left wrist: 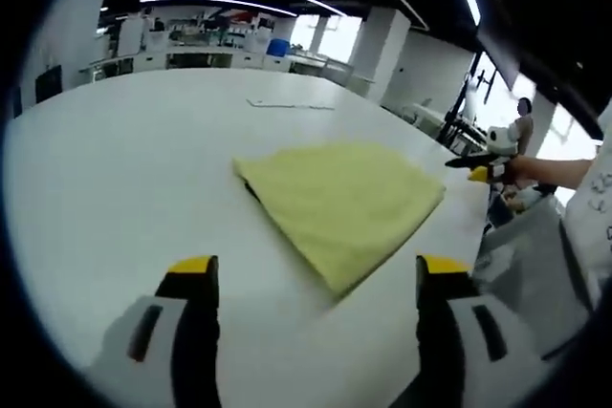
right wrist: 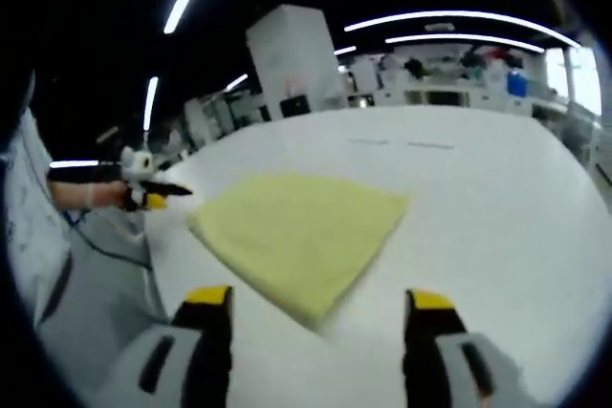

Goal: Fold the garment on the visible template until the final outline fits inside the template.

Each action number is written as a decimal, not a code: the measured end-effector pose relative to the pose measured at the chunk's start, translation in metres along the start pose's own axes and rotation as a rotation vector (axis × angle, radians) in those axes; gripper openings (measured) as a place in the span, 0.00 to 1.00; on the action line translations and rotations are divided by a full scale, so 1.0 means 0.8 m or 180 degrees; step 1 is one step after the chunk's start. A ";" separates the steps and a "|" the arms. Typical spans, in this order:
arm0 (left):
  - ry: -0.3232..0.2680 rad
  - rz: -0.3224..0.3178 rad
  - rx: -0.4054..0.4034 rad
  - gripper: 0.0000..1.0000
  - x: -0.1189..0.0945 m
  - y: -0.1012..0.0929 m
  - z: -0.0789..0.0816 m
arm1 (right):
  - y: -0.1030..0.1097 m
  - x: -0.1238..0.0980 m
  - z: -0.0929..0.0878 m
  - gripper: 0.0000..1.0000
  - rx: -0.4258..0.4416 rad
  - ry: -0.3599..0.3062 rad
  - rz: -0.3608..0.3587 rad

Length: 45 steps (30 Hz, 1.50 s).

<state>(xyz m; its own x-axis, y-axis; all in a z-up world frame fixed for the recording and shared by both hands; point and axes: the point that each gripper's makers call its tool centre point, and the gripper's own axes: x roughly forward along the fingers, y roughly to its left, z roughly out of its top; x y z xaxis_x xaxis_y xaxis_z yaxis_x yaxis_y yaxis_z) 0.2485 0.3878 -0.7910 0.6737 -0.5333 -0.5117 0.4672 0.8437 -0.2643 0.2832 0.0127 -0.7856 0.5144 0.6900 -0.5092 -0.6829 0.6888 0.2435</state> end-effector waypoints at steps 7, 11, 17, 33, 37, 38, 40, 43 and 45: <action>0.0014 0.0018 0.0007 0.97 -0.001 0.003 -0.001 | -0.001 -0.006 0.000 0.92 0.0060 -0.0048 -0.0077; 0.0012 0.0013 0.0003 0.99 -0.001 0.003 0.000 | -0.005 -0.010 0.000 0.99 0.0094 -0.0071 -0.0148; 0.0023 -0.0024 -0.0009 0.99 0.002 -0.002 0.003 | -0.005 -0.016 0.000 0.99 0.0097 -0.0095 -0.0179; -0.0045 0.0050 -0.0068 0.98 0.008 -0.009 0.019 | 0.013 -0.008 0.000 0.99 0.0117 -0.0099 -0.0032; -0.0073 0.0071 -0.0053 0.97 0.008 -0.011 0.022 | 0.010 -0.006 -0.001 0.99 0.0121 -0.0110 0.0002; -0.0082 0.0080 -0.0046 0.97 0.008 -0.011 0.023 | 0.011 -0.005 -0.001 0.99 0.0121 -0.0112 0.0009; -0.0086 0.0108 -0.0063 0.97 0.009 -0.009 0.024 | 0.009 -0.004 -0.002 0.99 0.0113 -0.0111 0.0033; -0.0100 0.0125 -0.0090 0.96 0.010 -0.008 0.026 | 0.002 -0.003 -0.002 0.99 0.0113 -0.0111 0.0036; -0.0090 0.0124 -0.0107 0.96 0.012 -0.008 0.027 | -0.001 -0.004 0.002 0.99 0.0133 -0.0151 0.0028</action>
<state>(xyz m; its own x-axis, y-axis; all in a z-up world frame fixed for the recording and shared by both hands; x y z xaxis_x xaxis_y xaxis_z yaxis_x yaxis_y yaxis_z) 0.2640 0.3760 -0.7764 0.7071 -0.5011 -0.4990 0.4211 0.8652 -0.2722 0.2825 0.0104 -0.7830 0.5331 0.7052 -0.4675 -0.6657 0.6906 0.2827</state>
